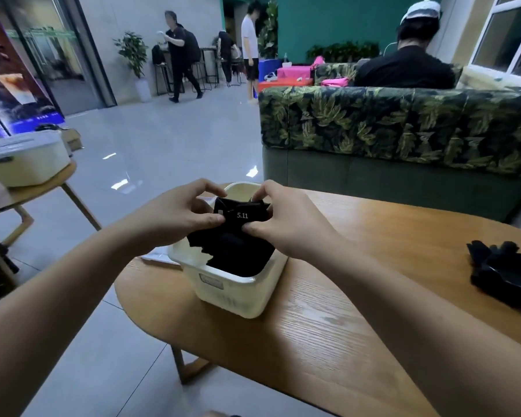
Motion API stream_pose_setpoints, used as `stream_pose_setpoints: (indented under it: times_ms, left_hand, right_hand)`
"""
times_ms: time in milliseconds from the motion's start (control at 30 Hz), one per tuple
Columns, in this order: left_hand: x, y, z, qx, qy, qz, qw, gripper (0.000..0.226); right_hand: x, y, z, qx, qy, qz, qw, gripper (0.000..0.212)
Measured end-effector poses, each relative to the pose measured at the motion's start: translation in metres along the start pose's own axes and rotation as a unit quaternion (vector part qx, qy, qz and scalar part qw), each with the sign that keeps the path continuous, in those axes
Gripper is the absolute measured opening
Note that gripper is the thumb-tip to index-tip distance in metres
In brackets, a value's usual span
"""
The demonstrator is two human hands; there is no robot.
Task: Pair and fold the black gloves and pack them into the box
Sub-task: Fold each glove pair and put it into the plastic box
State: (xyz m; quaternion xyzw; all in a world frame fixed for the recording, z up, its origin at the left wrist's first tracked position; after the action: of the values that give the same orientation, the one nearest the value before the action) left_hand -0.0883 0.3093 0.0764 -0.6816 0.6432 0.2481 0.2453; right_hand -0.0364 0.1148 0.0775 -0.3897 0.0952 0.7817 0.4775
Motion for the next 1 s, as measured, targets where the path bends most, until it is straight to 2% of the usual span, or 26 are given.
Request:
stream_pose_setpoints:
  times_ms: [133, 300, 400, 500, 600, 767, 1000]
  left_hand:
    - [-0.001, -0.001, 0.015, 0.023, -0.108, 0.04, 0.993, 0.029]
    - [0.008, -0.004, 0.028, 0.042, -0.266, 0.088, 0.959, 0.028]
    - [0.011, -0.005, 0.032, 0.041, -0.3, 0.118, 0.946, 0.019]
    - [0.014, -0.006, 0.032, 0.058, -0.327, 0.138, 0.933, 0.011]
    - [0.017, -0.009, 0.034, 0.063, -0.348, 0.132, 0.926, 0.01]
    - [0.011, -0.01, 0.017, 0.074, -0.253, 0.063, 0.963, 0.009]
    - [0.046, -0.005, -0.032, 0.11, -0.144, 0.0, 0.983, 0.007]
  right_hand:
    - [0.026, -0.006, 0.007, -0.023, 0.067, 0.02, 0.997, 0.033]
    - [0.051, 0.001, 0.01, -0.046, 0.146, 0.091, 0.984, 0.035]
    - [0.055, 0.003, 0.007, -0.047, 0.171, 0.129, 0.976, 0.031]
    - [0.06, 0.002, 0.0, -0.049, 0.208, 0.161, 0.964, 0.037]
    - [0.065, 0.001, -0.001, -0.061, 0.223, 0.174, 0.957, 0.024]
    - [0.046, 0.003, 0.004, -0.082, 0.154, 0.109, 0.979, 0.019]
    - [-0.019, 0.032, -0.031, -0.067, 0.052, -0.039, 0.996, 0.01]
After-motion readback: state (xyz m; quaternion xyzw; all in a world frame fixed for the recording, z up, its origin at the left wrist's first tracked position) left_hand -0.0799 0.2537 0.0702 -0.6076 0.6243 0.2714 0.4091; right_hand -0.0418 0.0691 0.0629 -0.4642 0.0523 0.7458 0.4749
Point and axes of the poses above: each hand's wrist, its own y-axis away from the middle knuckle, its own x-axis out of the palm, z = x × y, the point moved 7 cm from there along -y, towards the middle knuckle, and after that the axes turned 1 degree about -y, right-handed, at the moved point
